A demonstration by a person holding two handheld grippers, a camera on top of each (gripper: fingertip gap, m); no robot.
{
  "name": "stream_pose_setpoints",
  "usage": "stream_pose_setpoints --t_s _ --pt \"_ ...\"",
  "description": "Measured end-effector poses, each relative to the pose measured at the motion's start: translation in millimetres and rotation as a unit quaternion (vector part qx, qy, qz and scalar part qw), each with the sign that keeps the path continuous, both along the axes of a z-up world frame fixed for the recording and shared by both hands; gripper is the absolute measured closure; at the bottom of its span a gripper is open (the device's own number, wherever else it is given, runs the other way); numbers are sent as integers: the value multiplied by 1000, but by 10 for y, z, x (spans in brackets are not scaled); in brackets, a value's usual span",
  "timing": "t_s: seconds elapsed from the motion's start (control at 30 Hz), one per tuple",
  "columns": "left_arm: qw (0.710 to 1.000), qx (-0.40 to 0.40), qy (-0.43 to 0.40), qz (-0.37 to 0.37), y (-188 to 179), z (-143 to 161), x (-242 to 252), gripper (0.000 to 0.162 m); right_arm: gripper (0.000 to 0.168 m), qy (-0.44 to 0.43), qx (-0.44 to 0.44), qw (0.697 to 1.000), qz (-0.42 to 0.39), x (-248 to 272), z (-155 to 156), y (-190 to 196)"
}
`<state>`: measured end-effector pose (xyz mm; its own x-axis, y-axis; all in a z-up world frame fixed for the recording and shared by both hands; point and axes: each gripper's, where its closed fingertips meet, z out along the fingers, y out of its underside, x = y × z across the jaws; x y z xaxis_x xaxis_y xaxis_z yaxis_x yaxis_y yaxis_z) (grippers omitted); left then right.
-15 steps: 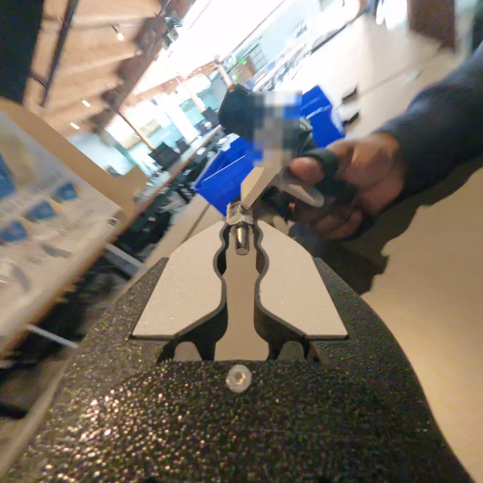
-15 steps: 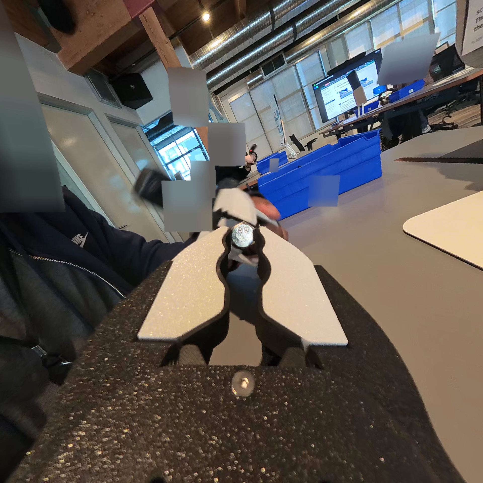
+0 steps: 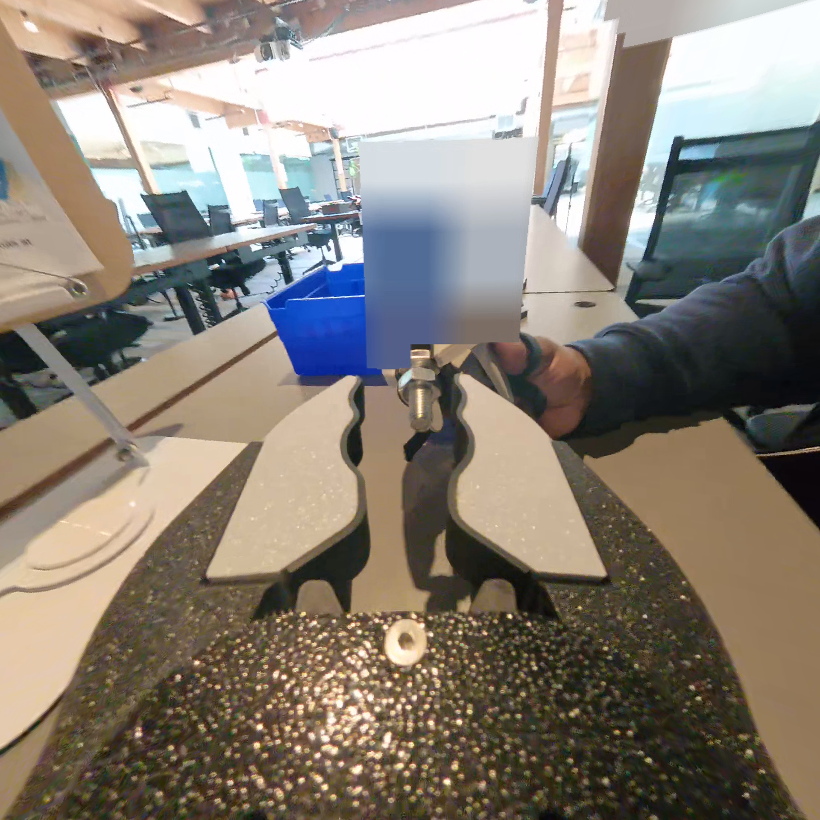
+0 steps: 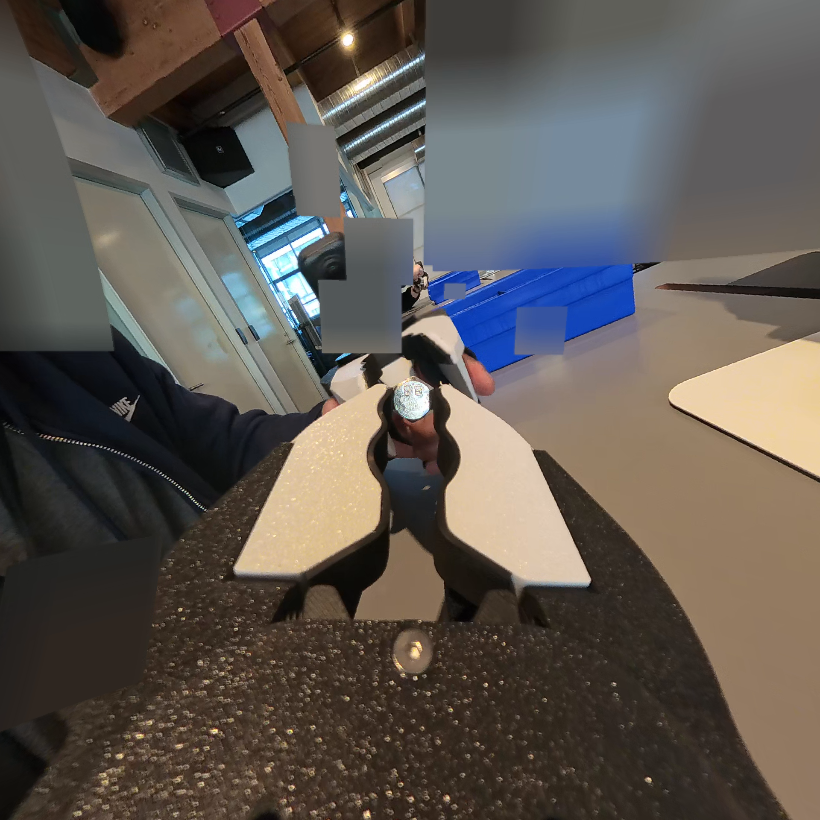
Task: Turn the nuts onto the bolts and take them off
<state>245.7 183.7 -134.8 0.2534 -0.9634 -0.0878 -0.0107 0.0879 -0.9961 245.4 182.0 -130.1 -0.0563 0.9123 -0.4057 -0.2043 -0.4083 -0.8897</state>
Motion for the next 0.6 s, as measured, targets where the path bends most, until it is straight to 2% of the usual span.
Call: stream_pose_setpoints --t_s 0.17,0.3,0.37,0.47,0.53,0.6 --pt "1000 -5 7 -8 -28 -34 38 128 152 0 -1 1000 2 -6 -2 -6" --pt "1000 -14 4 -11 -40 -41 57 144 152 -3 0 1000 3 -17 -13 -11" --pt "1000 6 15 -3 -34 -48 53 145 152 -5 -1 1000 2 -20 -20 -8" --pt "988 132 64 45 -24 -52 48 145 152 -5 -4 1000 3 -22 -25 -2" --pt "949 275 124 96 -13 -62 43 145 151 -7 -8 1000 2 -25 -35 5" --pt "891 396 172 138 -5 -63 39 145 152 -8 -9 1000 1 -25 -38 9"
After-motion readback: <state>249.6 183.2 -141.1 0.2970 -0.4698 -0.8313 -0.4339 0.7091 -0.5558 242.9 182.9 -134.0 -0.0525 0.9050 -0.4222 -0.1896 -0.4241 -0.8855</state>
